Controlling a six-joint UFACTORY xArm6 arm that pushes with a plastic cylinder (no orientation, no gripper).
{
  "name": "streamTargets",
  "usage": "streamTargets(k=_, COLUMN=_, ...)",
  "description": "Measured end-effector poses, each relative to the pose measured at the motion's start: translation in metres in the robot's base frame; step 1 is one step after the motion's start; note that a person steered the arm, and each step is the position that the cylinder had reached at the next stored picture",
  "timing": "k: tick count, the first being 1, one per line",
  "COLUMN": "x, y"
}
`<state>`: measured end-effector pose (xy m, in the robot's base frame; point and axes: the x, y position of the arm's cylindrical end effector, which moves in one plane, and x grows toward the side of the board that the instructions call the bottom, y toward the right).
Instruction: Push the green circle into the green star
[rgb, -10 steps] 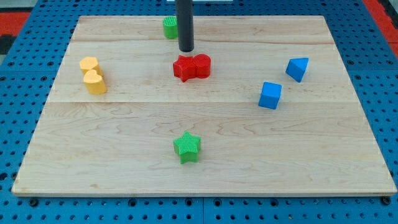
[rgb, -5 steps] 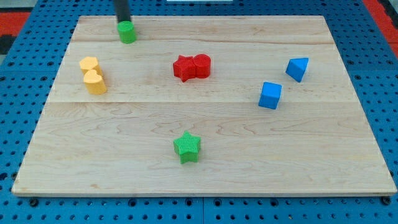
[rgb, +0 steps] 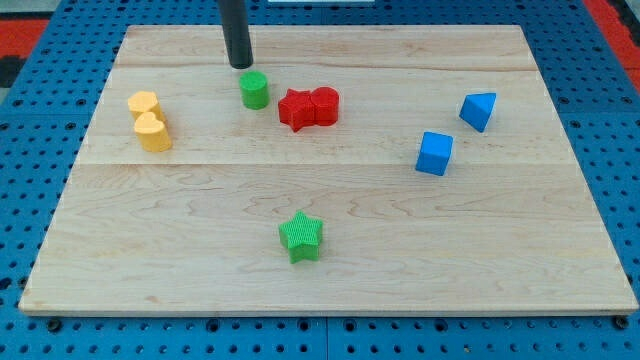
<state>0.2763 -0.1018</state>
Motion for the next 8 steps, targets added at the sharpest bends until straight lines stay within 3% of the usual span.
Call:
streamTargets(k=2, x=0.095, y=0.002)
streamTargets(k=4, x=0.07, y=0.026)
streamTargets(k=7, x=0.206, y=0.063)
streamTargets(k=8, x=0.206, y=0.072)
